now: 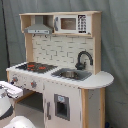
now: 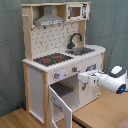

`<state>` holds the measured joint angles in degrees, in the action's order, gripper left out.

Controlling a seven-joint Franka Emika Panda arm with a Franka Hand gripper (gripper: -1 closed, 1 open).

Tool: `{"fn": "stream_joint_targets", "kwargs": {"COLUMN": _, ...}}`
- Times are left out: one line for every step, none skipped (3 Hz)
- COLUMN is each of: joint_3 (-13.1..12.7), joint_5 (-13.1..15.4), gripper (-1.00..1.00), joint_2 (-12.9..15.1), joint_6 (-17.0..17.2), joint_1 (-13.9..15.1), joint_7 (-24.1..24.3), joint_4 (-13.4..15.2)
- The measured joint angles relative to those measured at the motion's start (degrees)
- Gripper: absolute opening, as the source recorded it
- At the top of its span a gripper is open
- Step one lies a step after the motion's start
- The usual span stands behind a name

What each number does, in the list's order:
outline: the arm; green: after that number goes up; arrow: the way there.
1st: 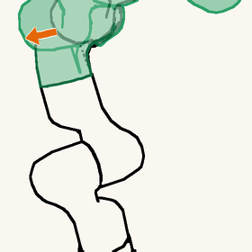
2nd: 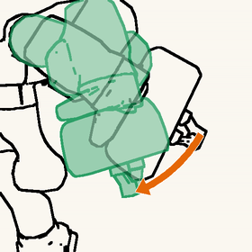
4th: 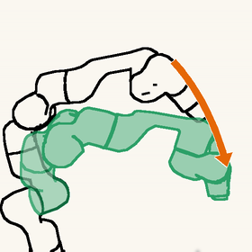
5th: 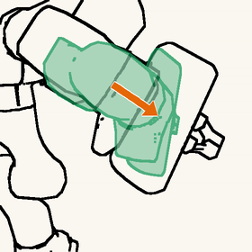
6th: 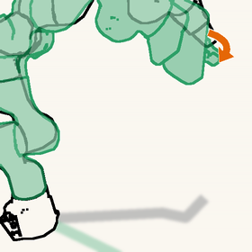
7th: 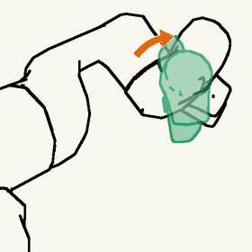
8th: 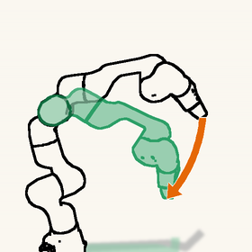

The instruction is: Play with the kitchen

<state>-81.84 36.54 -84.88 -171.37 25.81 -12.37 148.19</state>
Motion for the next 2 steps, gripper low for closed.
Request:
{"fn": "stream_joint_targets", "kwargs": {"joint_3": -1.44, "joint_5": -0.02, "gripper": 1.0, "joint_2": 0.06, "joint_6": 3.22, "joint_1": -3.79, "joint_7": 2.14, "joint_4": 1.44}}
{"fn": "stream_joint_targets", "kwargs": {"joint_3": -1.48, "joint_5": -0.03, "gripper": 1.0, "joint_2": 0.76, "joint_6": 5.44, "joint_1": -7.86, "joint_7": 2.99, "joint_4": 4.7}}
